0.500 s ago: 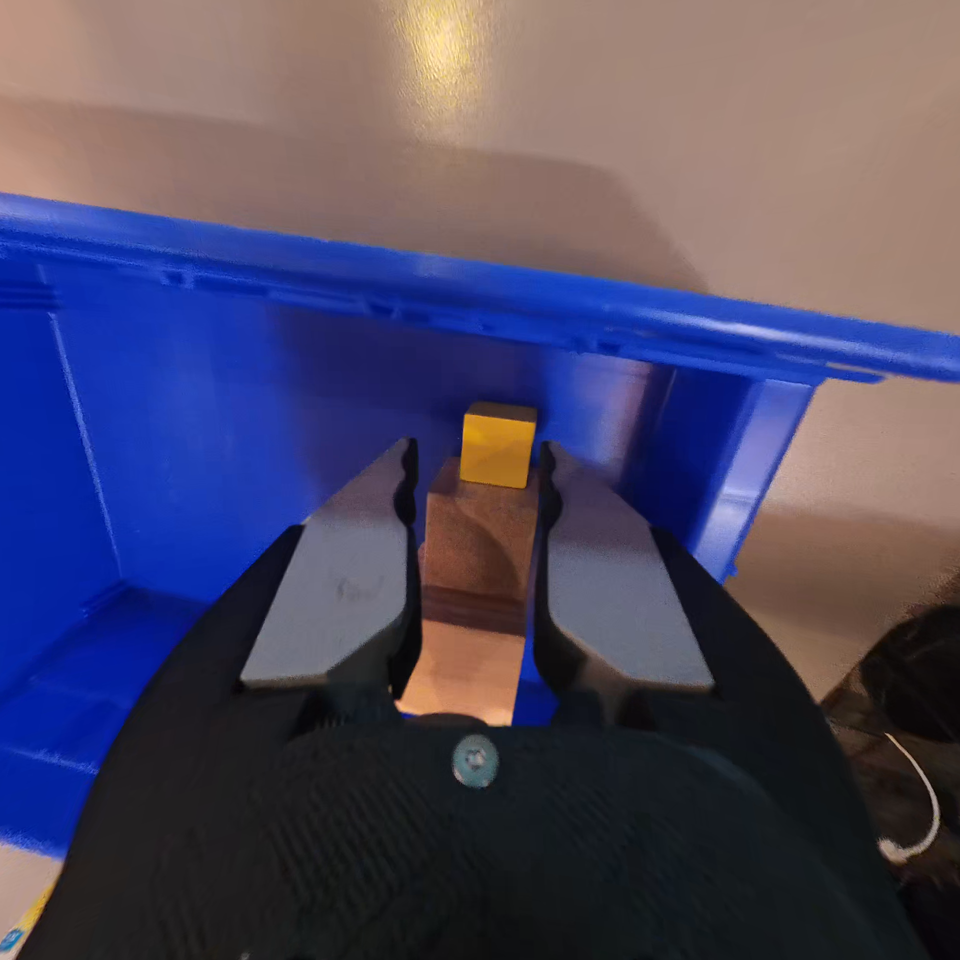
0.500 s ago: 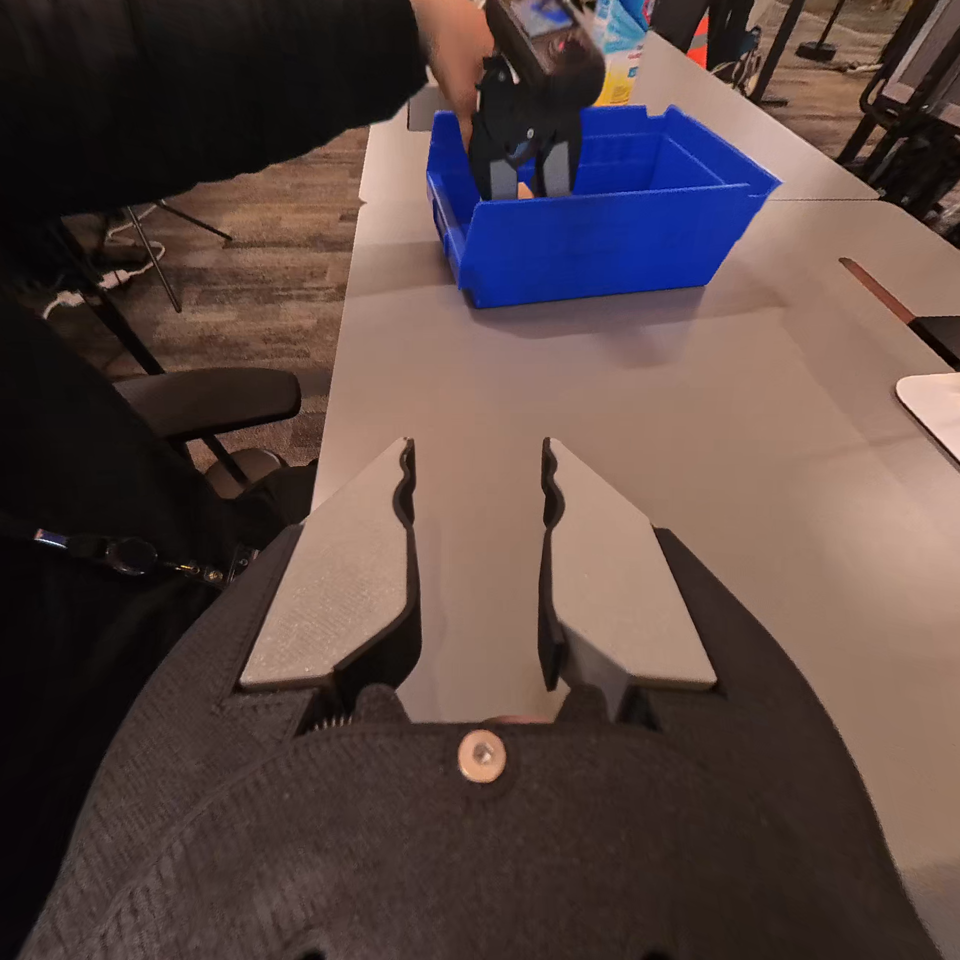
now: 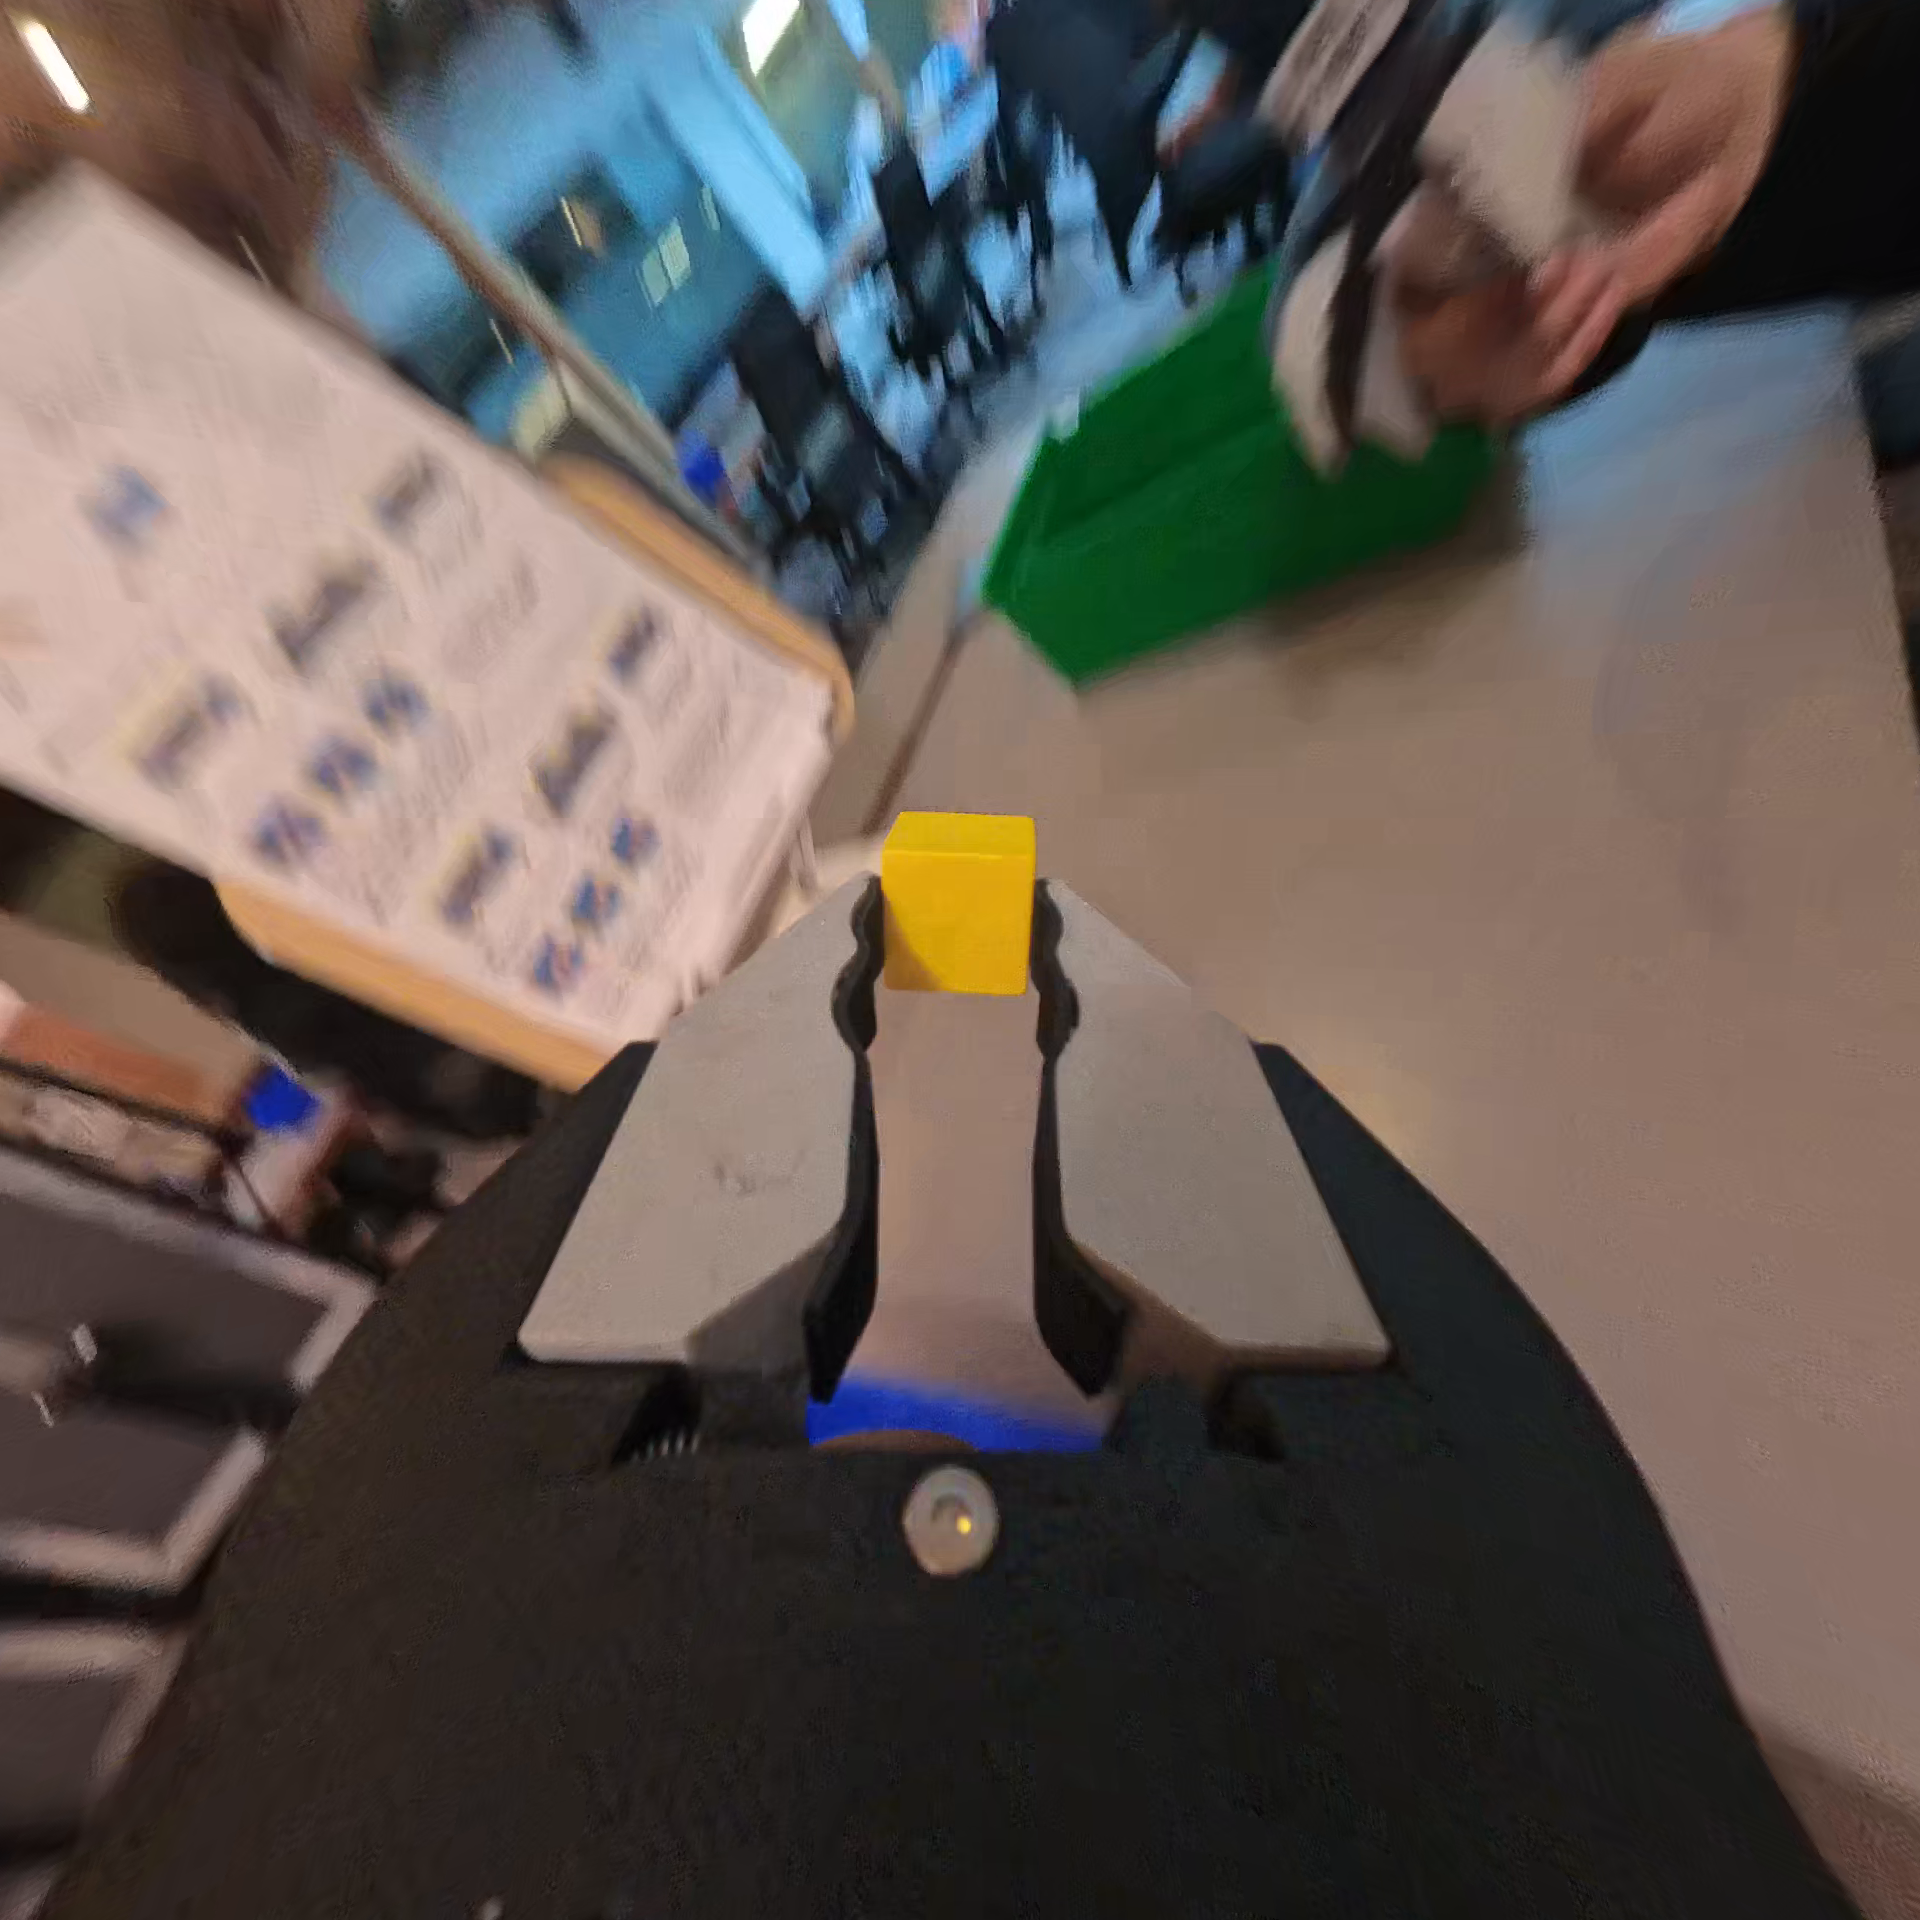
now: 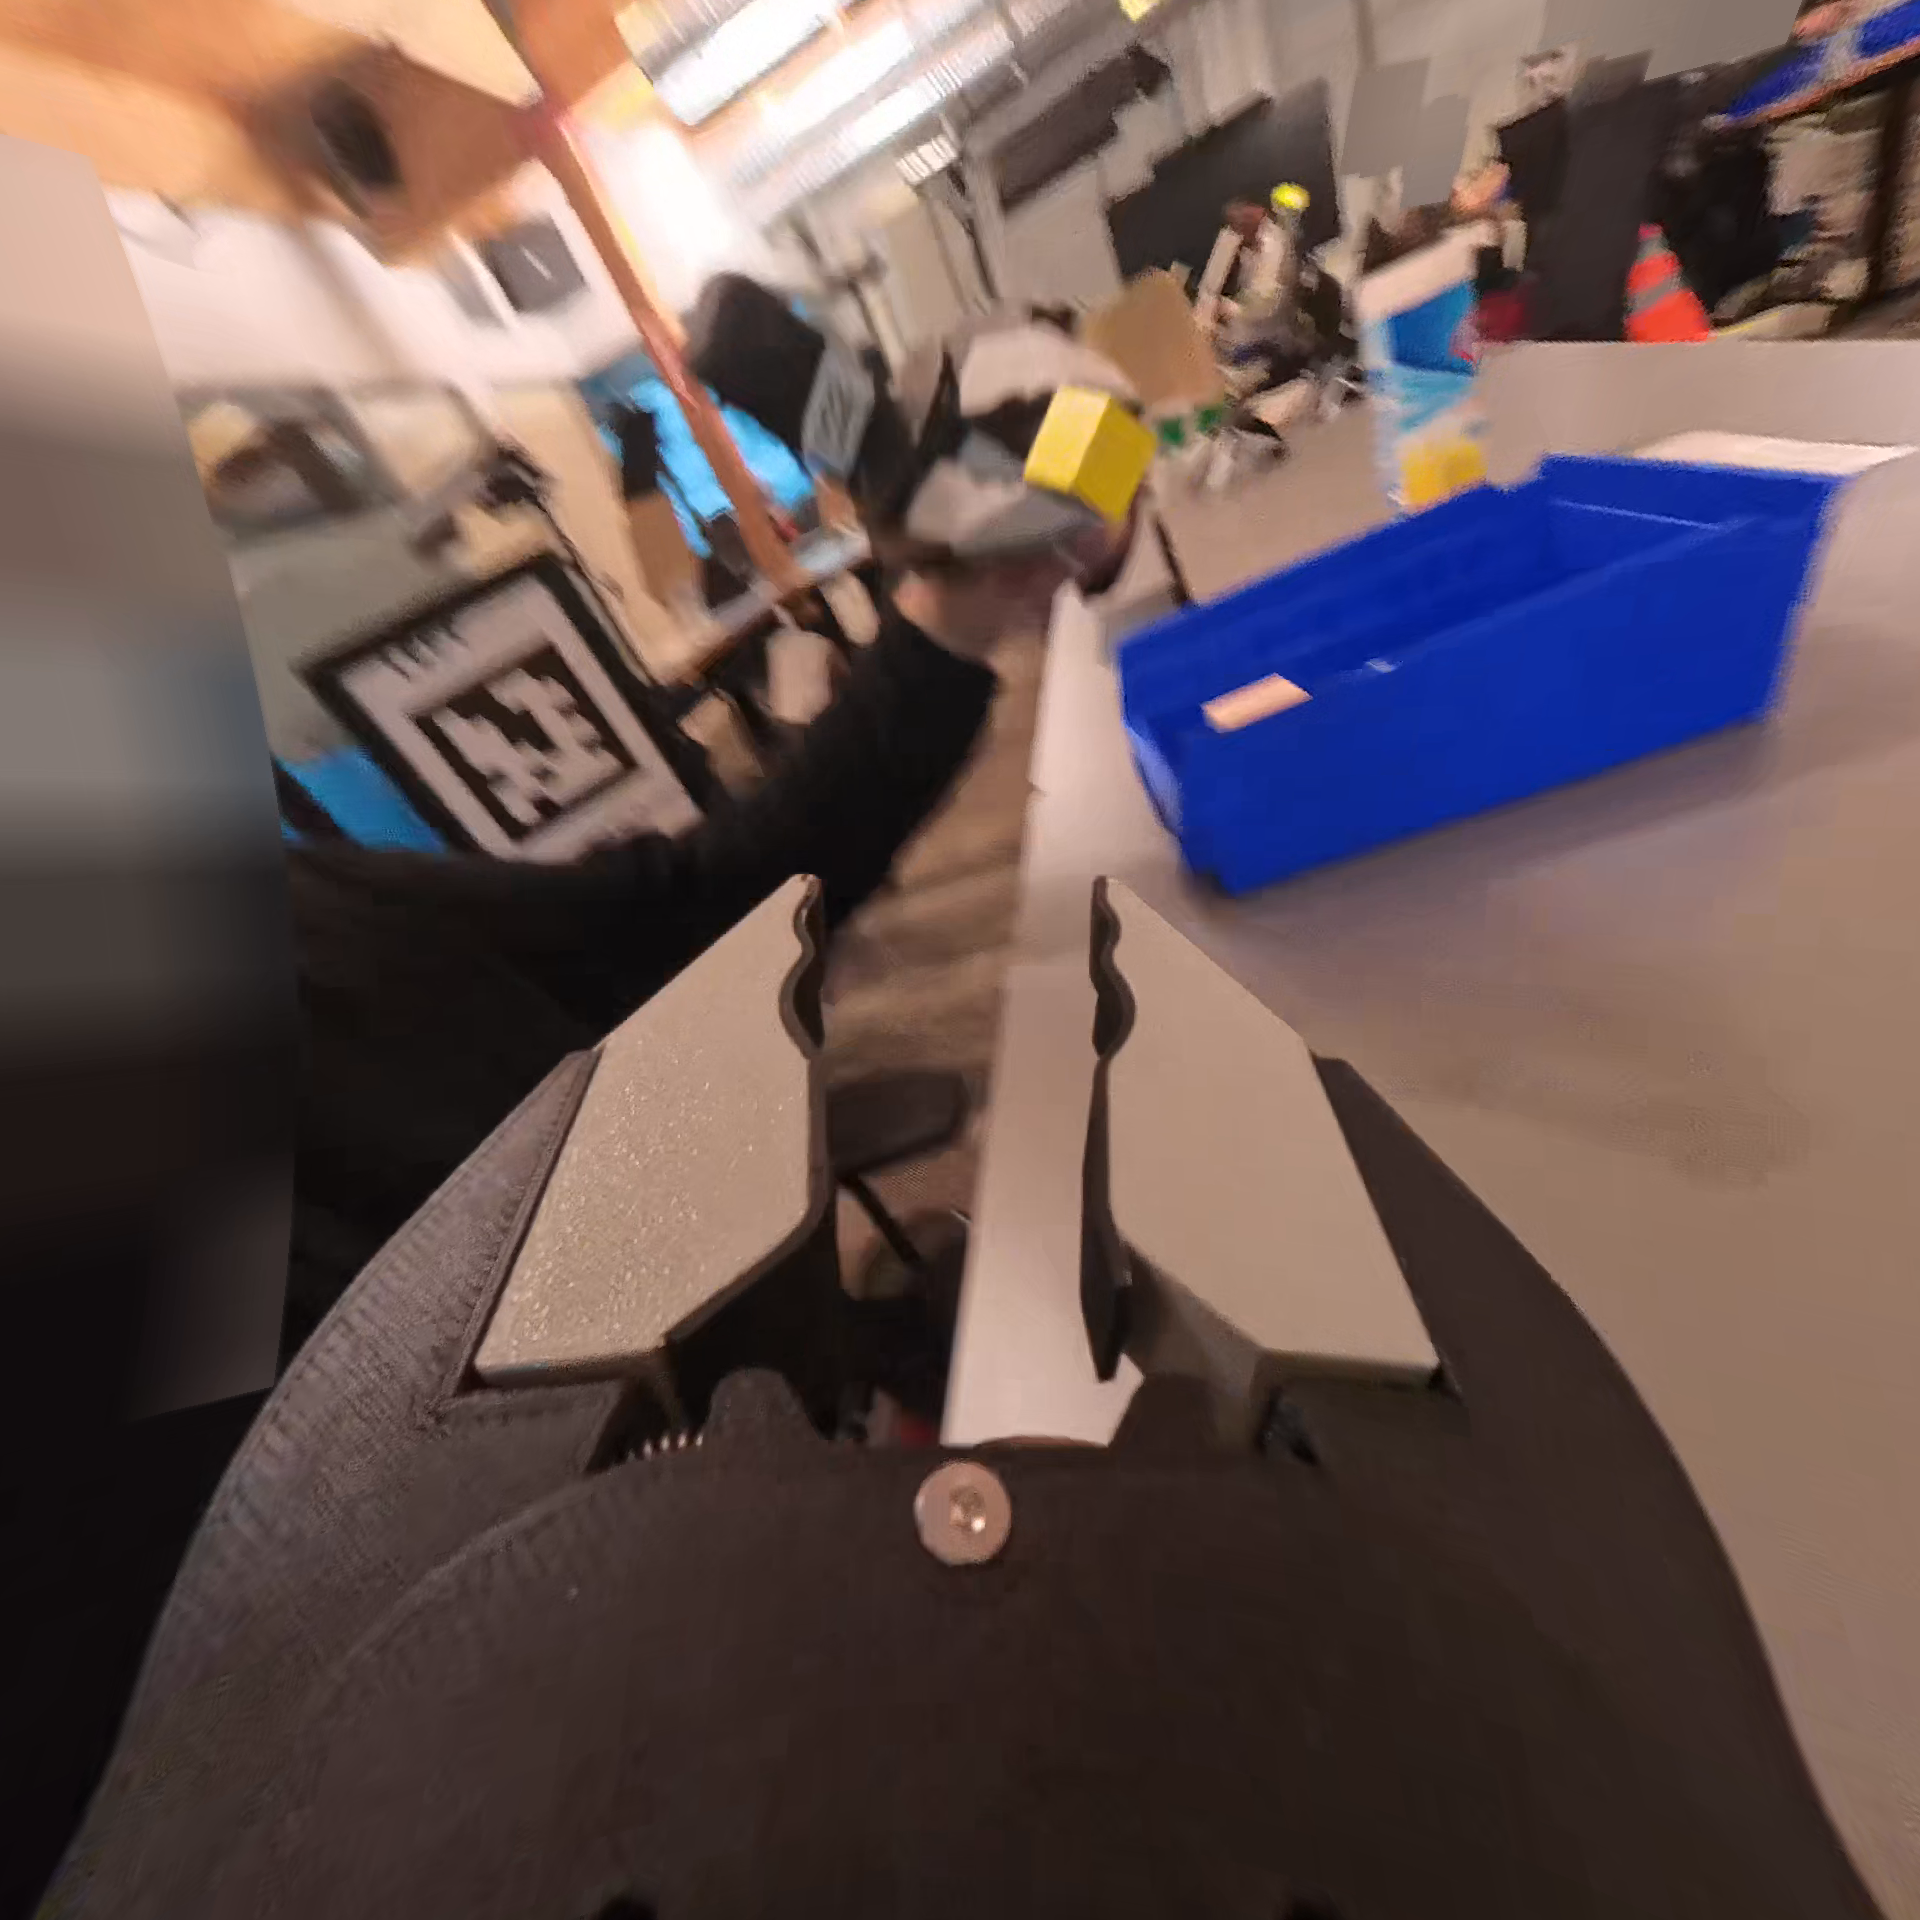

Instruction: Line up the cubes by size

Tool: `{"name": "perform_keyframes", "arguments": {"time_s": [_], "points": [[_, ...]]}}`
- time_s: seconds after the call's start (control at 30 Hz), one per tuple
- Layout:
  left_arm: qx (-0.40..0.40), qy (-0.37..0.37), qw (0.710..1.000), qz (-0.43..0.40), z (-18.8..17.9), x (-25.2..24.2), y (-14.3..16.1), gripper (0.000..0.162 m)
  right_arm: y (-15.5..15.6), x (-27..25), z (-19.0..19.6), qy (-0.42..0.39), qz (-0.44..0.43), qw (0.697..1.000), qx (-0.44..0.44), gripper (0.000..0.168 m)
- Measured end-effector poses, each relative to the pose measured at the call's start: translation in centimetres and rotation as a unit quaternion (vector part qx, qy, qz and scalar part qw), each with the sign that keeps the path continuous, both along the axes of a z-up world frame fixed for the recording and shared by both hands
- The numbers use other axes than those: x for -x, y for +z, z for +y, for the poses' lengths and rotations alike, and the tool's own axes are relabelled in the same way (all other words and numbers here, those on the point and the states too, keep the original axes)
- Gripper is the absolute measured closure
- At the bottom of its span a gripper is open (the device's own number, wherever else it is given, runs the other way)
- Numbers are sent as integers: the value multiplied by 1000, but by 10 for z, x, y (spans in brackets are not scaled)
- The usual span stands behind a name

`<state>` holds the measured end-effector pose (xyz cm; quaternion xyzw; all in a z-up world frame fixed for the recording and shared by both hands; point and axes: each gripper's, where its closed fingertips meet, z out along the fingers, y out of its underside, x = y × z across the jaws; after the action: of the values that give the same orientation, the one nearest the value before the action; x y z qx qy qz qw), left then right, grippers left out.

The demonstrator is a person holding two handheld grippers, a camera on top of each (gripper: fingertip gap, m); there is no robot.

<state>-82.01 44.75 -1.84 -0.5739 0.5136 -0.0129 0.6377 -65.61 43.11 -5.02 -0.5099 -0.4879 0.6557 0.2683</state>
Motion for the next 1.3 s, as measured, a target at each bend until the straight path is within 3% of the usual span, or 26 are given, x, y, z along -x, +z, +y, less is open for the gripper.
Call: {"name": "perform_keyframes", "arguments": {"time_s": [0.13, 0.3, 0.43, 0.6, 0.8, 0.97, 1.07, 1.17, 1.3], "points": [[-103, -87, 989, -60, -21, -94, 23, 136, 43, 22, -7, 45, 50, 994, 82, 119], [-125, -140, 978, -92, -17, -152, 16, 136, 49, 30, -7, 20, 40, 997, 65, 124], [-129, -146, 975, -103, -7, -164, 13, 136, 48, 21, 0, 12, 40, 996, 75, 142], [-105, -134, 979, -113, 7, -167, 1, 140, 46, 4, 19, -38, 5, 998, 58, 144], [-19, -91, 985, -145, 35, -152, -30, 152, 48, -87, 97, -216, -91, 972, -10, 144], [51, -52, 994, -86, 62, -150, -91, 153, -10, -194, 166, -354, -300, 874, -144, 144], [55, -47, 997, -38, 66, -155, -116, 152, -52, -218, 169, -294, -371, 856, -209, 144], [98, -52, 993, -34, 70, -159, -137, 152, -96, -222, 164, -182, -419, 831, -318, 144], [130, -42, 990, -40, 78, -158, -153, 152, -138, -219, 170, -95, -459, 806, -362, 144]]}}
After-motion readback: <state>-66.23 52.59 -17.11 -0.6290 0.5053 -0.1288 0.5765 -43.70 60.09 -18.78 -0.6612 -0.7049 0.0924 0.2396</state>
